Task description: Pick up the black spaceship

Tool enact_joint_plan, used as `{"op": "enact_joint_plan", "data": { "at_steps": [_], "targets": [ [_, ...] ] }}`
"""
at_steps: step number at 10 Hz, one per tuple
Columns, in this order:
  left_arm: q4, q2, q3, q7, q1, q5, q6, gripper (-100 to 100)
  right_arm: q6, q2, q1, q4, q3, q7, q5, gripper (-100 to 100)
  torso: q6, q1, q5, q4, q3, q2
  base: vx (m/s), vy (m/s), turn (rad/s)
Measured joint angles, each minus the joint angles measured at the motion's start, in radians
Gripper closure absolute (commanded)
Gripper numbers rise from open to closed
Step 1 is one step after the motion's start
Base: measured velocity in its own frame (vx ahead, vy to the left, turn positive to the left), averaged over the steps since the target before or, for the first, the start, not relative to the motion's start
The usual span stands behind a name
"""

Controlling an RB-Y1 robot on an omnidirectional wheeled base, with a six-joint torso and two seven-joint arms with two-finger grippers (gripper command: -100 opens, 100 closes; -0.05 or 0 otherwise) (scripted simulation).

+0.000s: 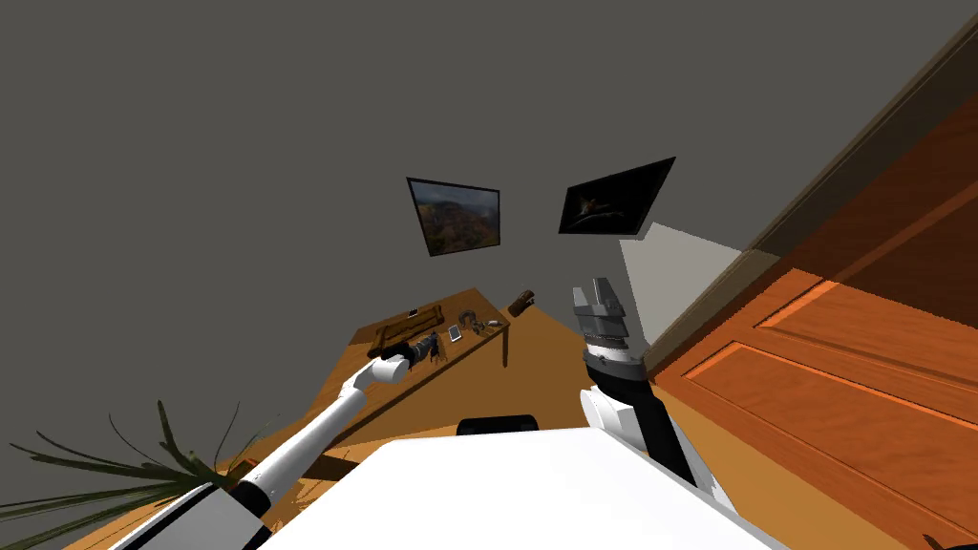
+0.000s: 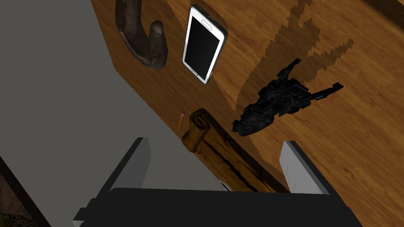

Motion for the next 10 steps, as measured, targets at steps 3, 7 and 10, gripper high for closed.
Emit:
{"op": "enact_joint_plan", "data": {
  "at_steps": [3,7,10],
  "targets": [
    [0.081,0.019,-0.032,-0.024,-0.034,0.019,0.038,-100,0.000,0.000,0.000,0.000,0.000,0.000,0.000,0,-0.001,-0.002,0.000,0.000,0.000,0.001,0.027,0.036,-0.194],
    [0.179,0.063,-0.079,-0.066,-0.050,0.048,0.081,-100,0.000,0.000,0.000,0.000,0.000,0.000,0.000,0,-0.001,-0.001,0.000,0.000,-0.001,-0.001,0.049,0.058,-0.256],
    [0.255,0.090,-0.114,-0.102,-0.064,0.072,0.110,-100,0.000,0.000,0.000,0.000,0.000,0.000,0.000,0,-0.001,-0.002,0.000,0.000,-0.001,-0.001,0.046,0.048,-0.203]
  ]
}}
